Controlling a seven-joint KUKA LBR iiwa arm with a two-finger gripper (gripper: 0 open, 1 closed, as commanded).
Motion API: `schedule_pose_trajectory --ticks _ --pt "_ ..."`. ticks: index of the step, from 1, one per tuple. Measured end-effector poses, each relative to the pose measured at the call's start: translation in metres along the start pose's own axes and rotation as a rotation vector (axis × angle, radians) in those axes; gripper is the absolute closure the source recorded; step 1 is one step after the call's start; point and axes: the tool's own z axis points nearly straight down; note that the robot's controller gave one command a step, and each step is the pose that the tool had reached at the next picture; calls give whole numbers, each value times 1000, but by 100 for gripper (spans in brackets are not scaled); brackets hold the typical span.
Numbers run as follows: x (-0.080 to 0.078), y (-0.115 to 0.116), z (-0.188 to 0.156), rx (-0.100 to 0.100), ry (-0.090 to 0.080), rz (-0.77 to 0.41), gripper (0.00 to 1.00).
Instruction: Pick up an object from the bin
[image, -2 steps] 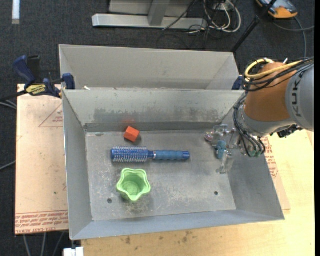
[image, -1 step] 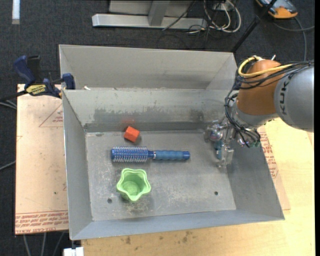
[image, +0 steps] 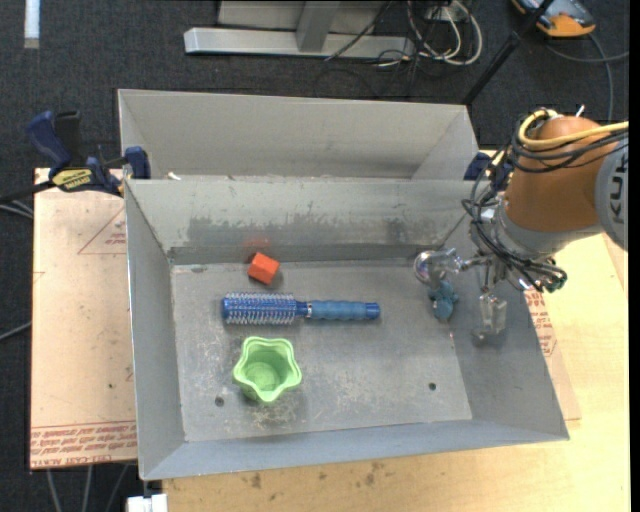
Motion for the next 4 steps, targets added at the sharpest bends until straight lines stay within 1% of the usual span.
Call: schedule_pose_trajectory --ticks 1,2,3,4 --pt "-43 -16 20 -1 -3 75 0" --pt "-27 -12 45 -3 0 246 0" --pt "22 12 8 -1 1 83 0" --pt "-15 -3 26 -7 -3 -55 0"
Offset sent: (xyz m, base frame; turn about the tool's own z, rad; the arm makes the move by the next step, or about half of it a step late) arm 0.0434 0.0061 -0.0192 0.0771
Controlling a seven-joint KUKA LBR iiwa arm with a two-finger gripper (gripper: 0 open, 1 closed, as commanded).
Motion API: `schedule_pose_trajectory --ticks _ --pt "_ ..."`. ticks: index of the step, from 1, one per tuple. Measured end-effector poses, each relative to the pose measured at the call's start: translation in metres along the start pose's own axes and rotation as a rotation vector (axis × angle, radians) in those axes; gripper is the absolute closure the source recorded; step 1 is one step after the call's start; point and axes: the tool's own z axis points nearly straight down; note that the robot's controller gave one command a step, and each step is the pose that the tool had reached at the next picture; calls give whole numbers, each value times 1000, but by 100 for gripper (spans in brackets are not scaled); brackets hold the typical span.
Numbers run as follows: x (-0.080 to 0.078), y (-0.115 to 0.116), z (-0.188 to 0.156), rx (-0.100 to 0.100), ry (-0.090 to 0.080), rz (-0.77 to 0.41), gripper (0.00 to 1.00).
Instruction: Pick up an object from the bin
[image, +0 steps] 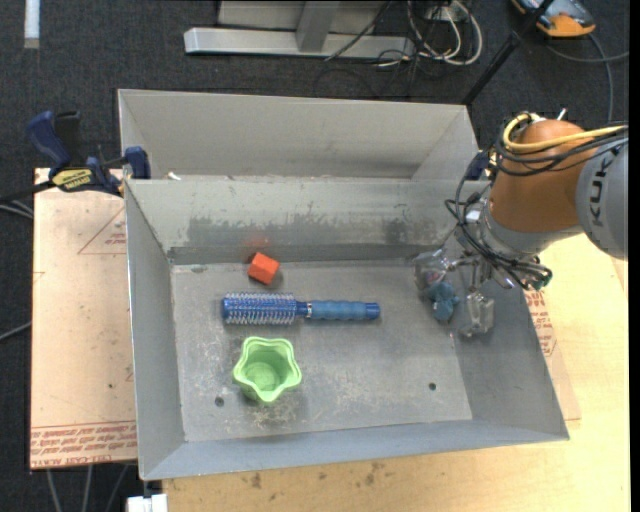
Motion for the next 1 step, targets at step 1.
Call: schedule_pose_trajectory --ticks 1 --pt "-13 -8 6 -6 -1 -25 0"
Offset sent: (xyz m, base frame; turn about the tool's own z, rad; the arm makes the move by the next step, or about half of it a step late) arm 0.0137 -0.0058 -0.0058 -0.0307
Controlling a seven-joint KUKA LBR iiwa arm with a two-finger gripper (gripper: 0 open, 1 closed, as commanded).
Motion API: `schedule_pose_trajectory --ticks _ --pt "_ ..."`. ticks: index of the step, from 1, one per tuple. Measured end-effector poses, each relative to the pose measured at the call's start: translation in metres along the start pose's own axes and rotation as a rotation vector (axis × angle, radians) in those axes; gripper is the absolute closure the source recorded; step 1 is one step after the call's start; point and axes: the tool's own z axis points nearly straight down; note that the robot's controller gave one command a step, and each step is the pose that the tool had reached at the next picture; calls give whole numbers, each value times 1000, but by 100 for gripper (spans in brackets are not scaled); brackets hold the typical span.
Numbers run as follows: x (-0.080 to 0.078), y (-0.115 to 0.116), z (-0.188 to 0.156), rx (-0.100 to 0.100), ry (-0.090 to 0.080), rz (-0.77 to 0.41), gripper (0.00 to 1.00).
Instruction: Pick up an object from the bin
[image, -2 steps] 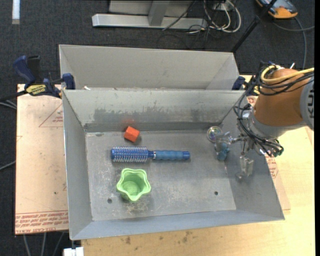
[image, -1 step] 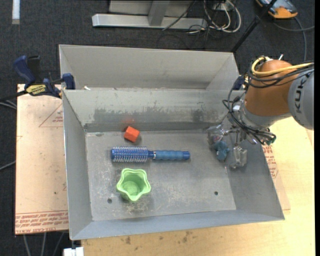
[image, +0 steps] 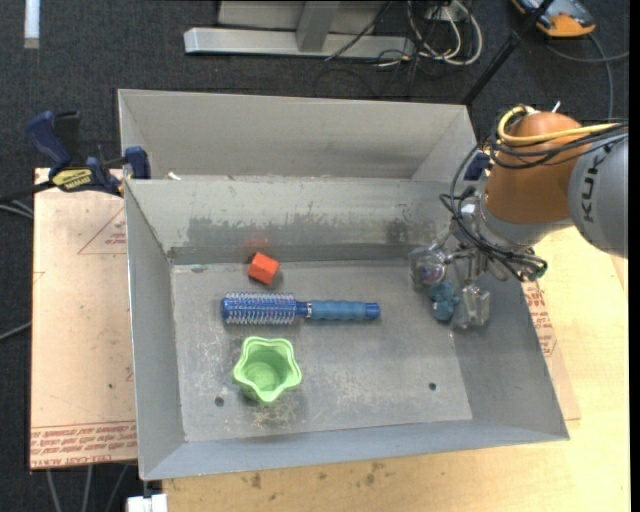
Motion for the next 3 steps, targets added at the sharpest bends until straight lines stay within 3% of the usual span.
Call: schedule_pose_trajectory --ticks 1,2,3 --pt "3 -3 0 9 2 -3 100" --pt "-9 -5 12 11 2 -2 100" --pt "7 5 7 12 0 282 100"
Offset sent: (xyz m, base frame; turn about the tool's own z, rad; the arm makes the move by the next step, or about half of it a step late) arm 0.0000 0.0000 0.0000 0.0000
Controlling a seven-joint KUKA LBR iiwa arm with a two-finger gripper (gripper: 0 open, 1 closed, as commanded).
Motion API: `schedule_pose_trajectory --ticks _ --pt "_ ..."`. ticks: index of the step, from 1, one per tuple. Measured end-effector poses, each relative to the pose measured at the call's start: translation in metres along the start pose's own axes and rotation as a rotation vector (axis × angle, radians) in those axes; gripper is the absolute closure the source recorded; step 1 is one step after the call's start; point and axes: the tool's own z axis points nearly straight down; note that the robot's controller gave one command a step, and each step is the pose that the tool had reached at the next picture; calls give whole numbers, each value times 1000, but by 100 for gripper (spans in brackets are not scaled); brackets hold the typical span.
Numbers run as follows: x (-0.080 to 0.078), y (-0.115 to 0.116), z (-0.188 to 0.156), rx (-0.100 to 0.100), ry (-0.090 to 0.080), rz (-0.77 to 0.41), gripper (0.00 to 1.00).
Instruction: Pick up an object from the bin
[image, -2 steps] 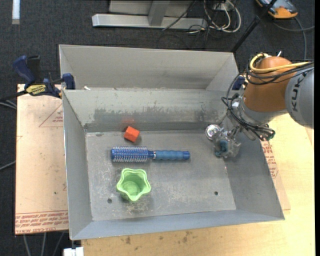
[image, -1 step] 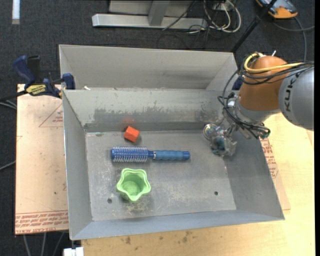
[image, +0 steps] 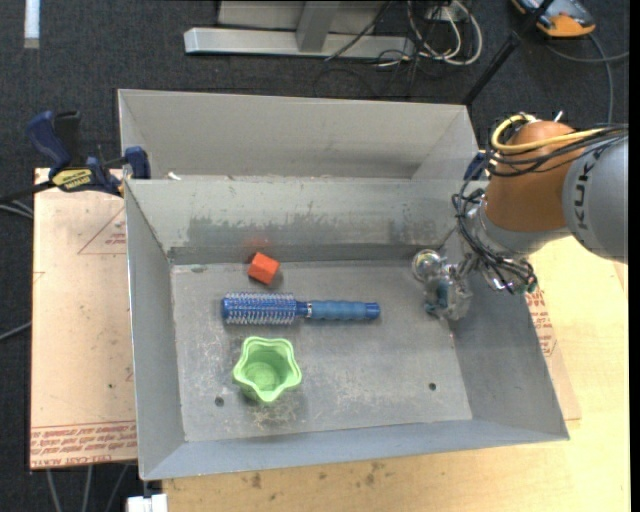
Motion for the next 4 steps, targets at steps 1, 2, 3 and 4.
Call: schedule_pose_trajectory --ticks 1,2,3,4 --pt "-13 -12 -30 3 -2 -2 100" --pt "-9 -7 7 -2 2 77 100" --pt "-8 -7 7 -2 5 76 0" --pt "-54 82 -57 0 -5 -76 0"
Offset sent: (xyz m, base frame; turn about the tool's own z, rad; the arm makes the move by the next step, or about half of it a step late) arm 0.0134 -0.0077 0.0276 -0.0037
